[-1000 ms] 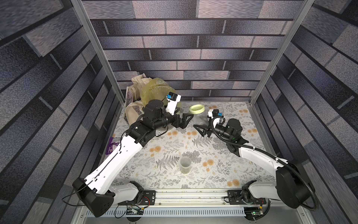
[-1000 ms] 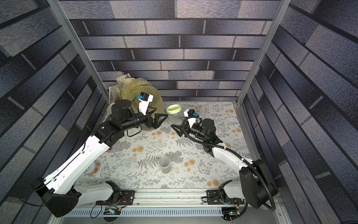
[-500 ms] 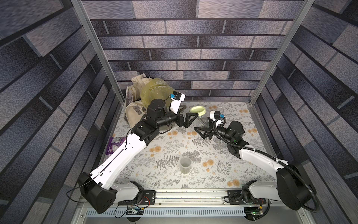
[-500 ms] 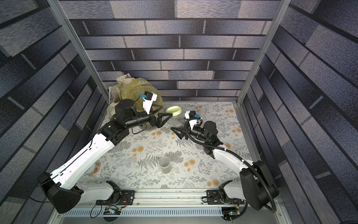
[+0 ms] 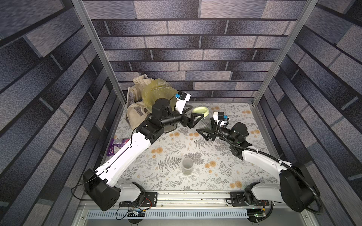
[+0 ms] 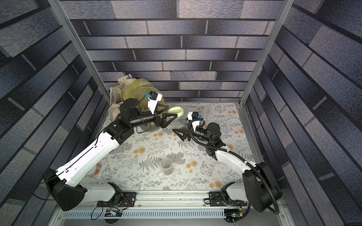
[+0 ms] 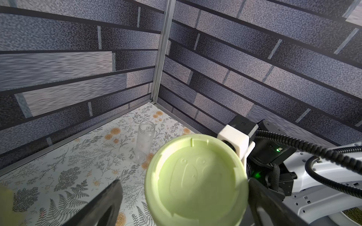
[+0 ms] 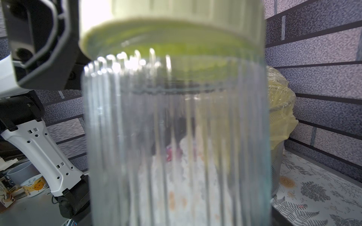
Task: Empty moldy mung beans from jars
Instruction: Unscrew the lid from the jar.
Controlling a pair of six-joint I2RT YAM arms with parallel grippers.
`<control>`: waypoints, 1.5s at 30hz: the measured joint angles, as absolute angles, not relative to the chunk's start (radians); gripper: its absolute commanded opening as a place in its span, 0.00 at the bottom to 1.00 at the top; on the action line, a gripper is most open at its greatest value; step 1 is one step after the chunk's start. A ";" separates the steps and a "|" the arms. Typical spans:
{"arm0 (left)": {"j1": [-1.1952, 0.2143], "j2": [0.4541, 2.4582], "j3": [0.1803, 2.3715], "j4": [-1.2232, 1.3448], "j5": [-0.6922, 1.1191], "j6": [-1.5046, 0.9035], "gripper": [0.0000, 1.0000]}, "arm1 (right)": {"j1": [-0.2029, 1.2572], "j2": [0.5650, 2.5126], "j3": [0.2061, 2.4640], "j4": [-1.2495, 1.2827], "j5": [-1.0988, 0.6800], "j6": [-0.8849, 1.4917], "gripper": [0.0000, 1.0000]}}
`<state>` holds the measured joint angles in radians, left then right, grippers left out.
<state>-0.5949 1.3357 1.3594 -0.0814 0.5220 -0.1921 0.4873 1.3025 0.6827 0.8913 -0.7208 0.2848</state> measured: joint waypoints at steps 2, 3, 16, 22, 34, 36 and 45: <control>-0.595 1.344 1.363 -0.082 0.528 -0.192 1.00 | 0.487 1.303 0.682 0.892 -0.720 0.285 0.54; -0.595 1.347 1.363 -0.082 0.532 -0.192 1.00 | 0.487 1.303 0.680 0.894 -0.720 0.285 0.54; -0.597 1.392 1.411 -0.089 0.570 -0.204 0.85 | 0.485 1.303 0.673 0.895 -0.727 0.290 0.53; -0.597 1.415 1.430 -0.090 0.581 -0.212 0.86 | 0.479 1.303 0.670 0.894 -0.719 0.287 0.52; -0.608 1.415 1.423 -0.088 0.579 -0.215 0.91 | 0.479 1.293 0.670 0.890 -0.700 0.278 0.51; -0.611 1.415 1.416 -0.085 0.576 -0.218 0.92 | 0.479 1.291 0.670 0.889 -0.698 0.277 0.51; -0.637 1.415 1.402 -0.071 0.570 -0.233 0.99 | 0.479 1.290 0.670 0.890 -0.698 0.277 0.51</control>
<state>-0.6369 1.4147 1.4021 -0.0711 0.5697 -0.2333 0.4793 1.2896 0.6701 0.8898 -0.6979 0.2768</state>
